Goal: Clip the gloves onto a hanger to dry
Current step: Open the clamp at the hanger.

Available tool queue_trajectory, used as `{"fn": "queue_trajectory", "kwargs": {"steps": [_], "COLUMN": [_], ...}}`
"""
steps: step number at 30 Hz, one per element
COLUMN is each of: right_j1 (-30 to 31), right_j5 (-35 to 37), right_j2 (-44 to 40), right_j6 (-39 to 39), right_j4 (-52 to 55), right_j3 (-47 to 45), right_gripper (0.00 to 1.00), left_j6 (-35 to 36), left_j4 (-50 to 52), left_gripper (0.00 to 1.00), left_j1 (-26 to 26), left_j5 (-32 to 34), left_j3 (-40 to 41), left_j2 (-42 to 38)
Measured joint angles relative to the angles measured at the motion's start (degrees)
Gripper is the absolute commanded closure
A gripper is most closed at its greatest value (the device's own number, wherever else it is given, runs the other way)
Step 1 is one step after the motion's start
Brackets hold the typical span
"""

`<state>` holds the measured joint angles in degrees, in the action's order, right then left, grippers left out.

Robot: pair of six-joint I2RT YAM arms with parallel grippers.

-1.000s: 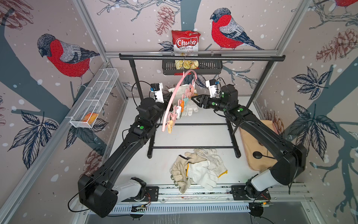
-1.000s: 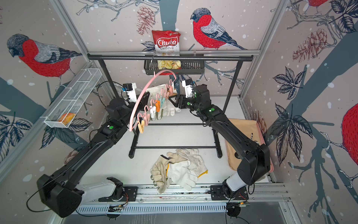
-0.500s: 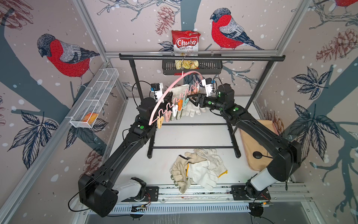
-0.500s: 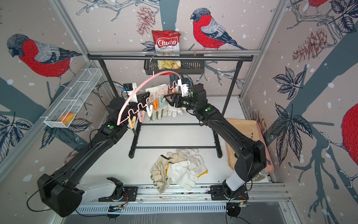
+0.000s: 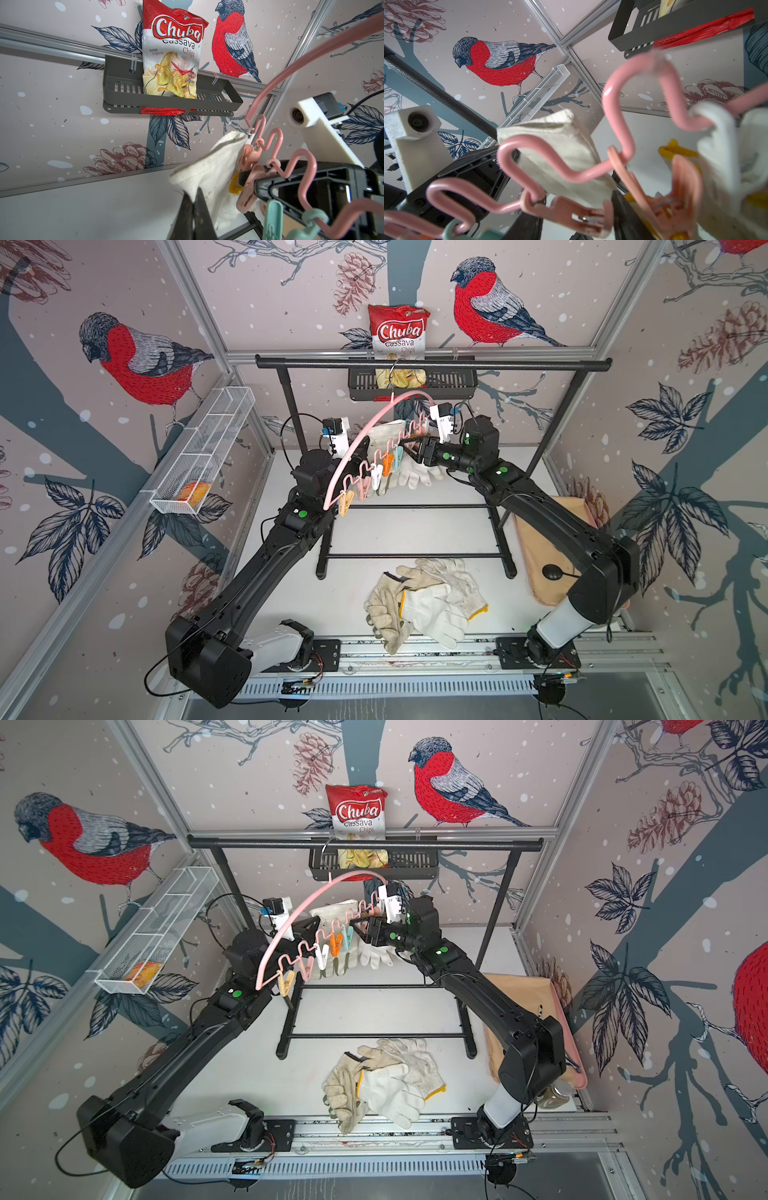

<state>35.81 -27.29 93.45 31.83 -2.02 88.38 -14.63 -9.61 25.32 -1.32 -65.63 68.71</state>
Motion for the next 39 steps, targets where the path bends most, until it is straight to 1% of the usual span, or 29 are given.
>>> {"fn": "queue_trajectory", "kwargs": {"steps": [9,15,17,18,19,24,34,39], "right_j1": [0.04,0.09,0.13,0.13,0.13,0.13,0.11,0.07], "right_j5": [0.44,0.57,0.57,0.57,0.59,0.57,-0.07,-1.03], "right_j2": [0.28,0.37,0.39,0.46,0.55,1.11,1.95,2.23], "right_j6": [-0.42,-0.48,-0.48,-0.48,-0.48,-0.59,-0.72,-1.81], "right_j4": [0.04,-0.02,-0.04,-0.07,-0.07,-0.04,-0.09,-0.44], "right_j3": [0.79,0.98,0.98,1.05,1.07,1.14,2.14,2.47], "right_gripper": [0.63,0.65,0.64,0.6,0.59,0.54,0.54,0.49], "left_j6": [0.07,1.49,2.05,2.64,2.73,3.67,3.63,3.5], "left_j4": [0.15,1.66,2.6,3.02,3.39,4.07,4.26,4.31], "left_gripper": [1.0,1.0,1.0,1.0,1.0,1.0,1.0,1.0], "left_j1": [0.0,0.0,0.0,0.0,0.0,0.02,0.02,0.02], "left_j5": [-0.02,-0.59,-1.07,-1.49,-1.49,-1.68,-3.23,-3.41], "left_j3": [0.02,0.57,1.09,1.55,1.92,2.69,1.99,1.97], "left_j2": [-0.39,-1.4,-2.21,-2.78,-3.23,-4.28,-3.06,-3.06]}}
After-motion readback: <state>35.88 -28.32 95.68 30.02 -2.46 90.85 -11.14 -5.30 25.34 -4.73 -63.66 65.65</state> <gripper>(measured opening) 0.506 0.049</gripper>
